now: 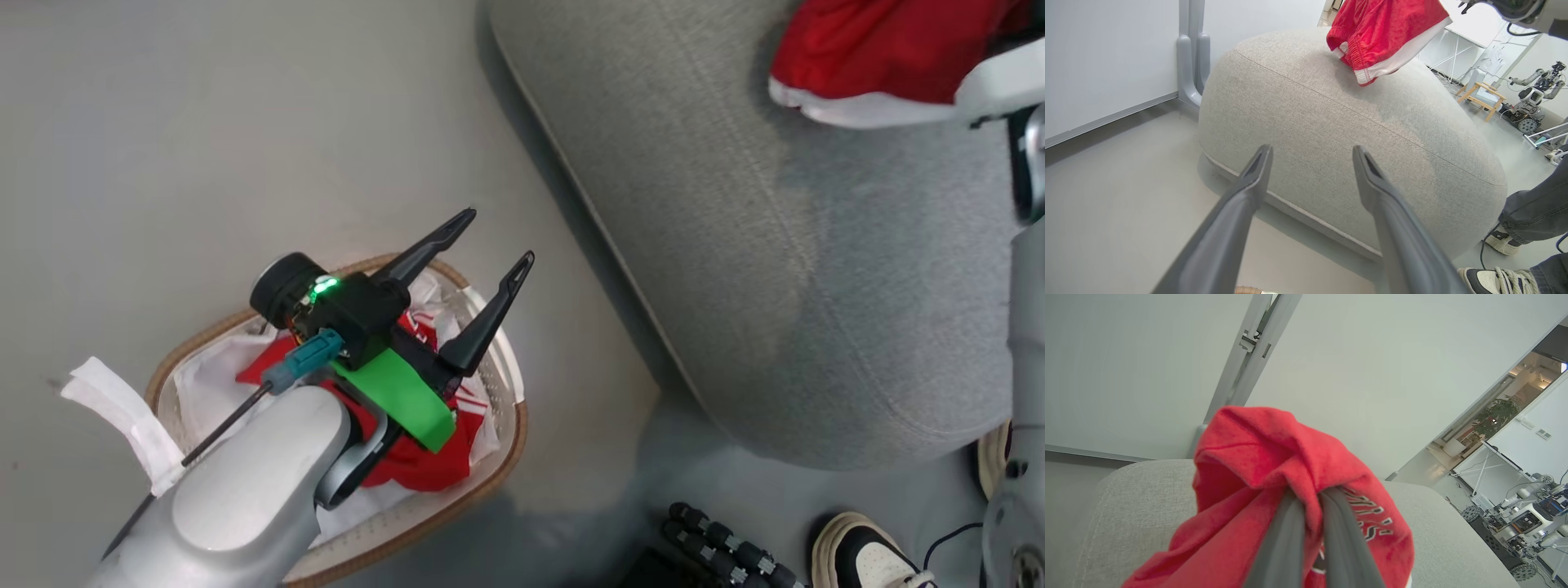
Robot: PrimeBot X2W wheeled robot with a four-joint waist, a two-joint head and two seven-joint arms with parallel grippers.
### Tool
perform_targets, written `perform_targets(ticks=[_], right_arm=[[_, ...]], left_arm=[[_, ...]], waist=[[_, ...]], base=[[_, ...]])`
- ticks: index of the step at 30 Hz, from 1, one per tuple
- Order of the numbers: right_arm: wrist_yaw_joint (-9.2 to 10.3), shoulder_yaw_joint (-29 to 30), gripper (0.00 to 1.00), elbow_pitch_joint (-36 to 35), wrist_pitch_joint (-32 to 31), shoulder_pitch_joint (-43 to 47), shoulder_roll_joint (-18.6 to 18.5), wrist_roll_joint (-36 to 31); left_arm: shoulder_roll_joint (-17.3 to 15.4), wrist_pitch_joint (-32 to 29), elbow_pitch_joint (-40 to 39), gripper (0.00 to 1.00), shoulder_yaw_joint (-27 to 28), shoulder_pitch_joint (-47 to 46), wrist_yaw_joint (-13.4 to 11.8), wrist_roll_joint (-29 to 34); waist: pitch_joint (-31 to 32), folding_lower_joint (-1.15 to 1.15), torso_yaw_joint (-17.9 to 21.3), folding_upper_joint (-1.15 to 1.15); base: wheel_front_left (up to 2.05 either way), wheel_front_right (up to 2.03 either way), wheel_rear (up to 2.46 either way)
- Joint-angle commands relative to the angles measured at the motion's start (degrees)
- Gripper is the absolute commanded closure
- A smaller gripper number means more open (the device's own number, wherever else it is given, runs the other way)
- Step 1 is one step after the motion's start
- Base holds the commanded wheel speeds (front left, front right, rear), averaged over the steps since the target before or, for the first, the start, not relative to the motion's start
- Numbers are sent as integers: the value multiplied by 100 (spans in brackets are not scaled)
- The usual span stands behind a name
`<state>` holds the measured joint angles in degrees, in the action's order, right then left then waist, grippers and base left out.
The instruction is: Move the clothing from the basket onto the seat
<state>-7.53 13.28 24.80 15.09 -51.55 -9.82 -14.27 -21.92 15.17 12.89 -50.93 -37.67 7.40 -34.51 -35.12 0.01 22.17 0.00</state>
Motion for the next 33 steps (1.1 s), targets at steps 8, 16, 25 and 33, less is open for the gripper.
perform_targets(ticks=[8, 16, 25, 33], right_arm=[[8, 957, 100, 437, 11, -792, -219, -745], [8, 2269, 55, 656, 11, -681, 123, -1022], [8, 2558, 0, 296, 11, 253, 427, -843], [8, 2084, 0, -70, 11, 1123, 512, -356]], left_arm=[[-108, -3, -178, 0, -20, -326, 16, 117], [-72, -3, -154, 0, 56, -270, 16, 92], [29, -3, 29, 0, 243, -30, 16, 48], [192, -3, 171, 0, 502, 212, 16, 108]], waist=[[-909, -1, -742, 0], [-924, -1, -862, 0], [-515, -1, -753, 0], [41, -1, -765, 0]], base=[[0, 0, 0], [0, 0, 0], [0, 0, 0], [0, 0, 0]])
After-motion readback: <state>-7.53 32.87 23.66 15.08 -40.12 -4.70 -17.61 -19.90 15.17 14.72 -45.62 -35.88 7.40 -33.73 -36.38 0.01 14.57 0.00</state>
